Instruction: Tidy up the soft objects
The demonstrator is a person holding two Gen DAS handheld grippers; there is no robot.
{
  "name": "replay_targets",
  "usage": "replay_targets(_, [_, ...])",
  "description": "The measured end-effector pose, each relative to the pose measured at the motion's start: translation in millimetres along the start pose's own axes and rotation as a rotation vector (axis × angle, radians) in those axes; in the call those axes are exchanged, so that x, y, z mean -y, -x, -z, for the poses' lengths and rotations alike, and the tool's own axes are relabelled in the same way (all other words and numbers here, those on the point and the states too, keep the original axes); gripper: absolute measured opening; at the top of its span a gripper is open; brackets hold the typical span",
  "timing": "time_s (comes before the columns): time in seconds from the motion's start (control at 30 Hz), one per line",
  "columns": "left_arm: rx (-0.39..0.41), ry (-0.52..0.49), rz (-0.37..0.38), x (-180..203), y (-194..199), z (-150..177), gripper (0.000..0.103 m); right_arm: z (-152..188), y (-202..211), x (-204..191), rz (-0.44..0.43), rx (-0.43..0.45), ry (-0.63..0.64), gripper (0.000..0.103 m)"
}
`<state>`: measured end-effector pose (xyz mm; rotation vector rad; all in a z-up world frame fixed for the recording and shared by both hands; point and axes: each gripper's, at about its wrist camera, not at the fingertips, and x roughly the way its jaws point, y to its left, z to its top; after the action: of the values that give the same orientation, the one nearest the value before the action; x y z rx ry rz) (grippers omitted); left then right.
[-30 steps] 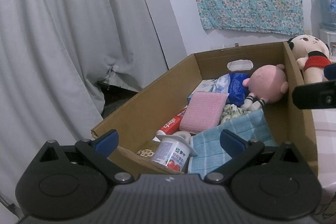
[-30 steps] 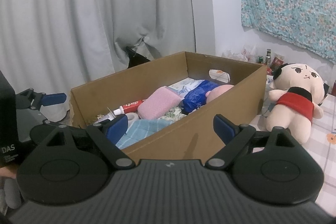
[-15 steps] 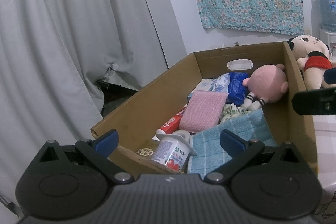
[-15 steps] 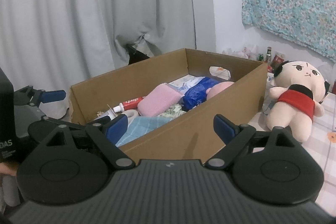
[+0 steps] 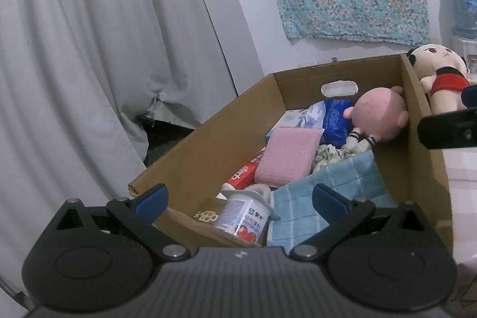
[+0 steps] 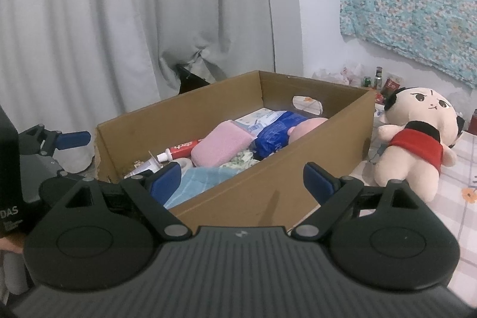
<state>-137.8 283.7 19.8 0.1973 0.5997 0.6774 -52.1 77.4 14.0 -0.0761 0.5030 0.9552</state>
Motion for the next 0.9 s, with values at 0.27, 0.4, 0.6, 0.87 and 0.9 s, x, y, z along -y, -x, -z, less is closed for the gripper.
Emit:
replay_targets(0.27, [-0.003,0.004,0.003,2.0,0.6,-2.4,0.103,-3.1,2.5,5.1,-0.006,0.012,-0.028,0.089])
replay_targets(0.4, [0.006,-0.006,-0.003,4.1,1.4,-2.5,0.103,-6.8,12.8,1.9,0.004,0.047,0.003,0.089])
replay_targets(0.6, [-0.014,-0.003,0.026,4.7,-2.9,-5.5,0.103,-5.2,12.5,4.2,0.005,0.037,-0.01,0.09])
replay_targets(0.87, [-0.012,-0.008,0.013,5.3,-2.6,-4.4,0.103,-1.6,9.2,1.0,0.005,0.026,-0.007,0.09])
replay_targets(0.9, [-0.012,-0.01,0.008,5.3,-3.1,-4.4,0.103,-1.2,8.8,0.8,0.008,0.026,-0.006,0.09])
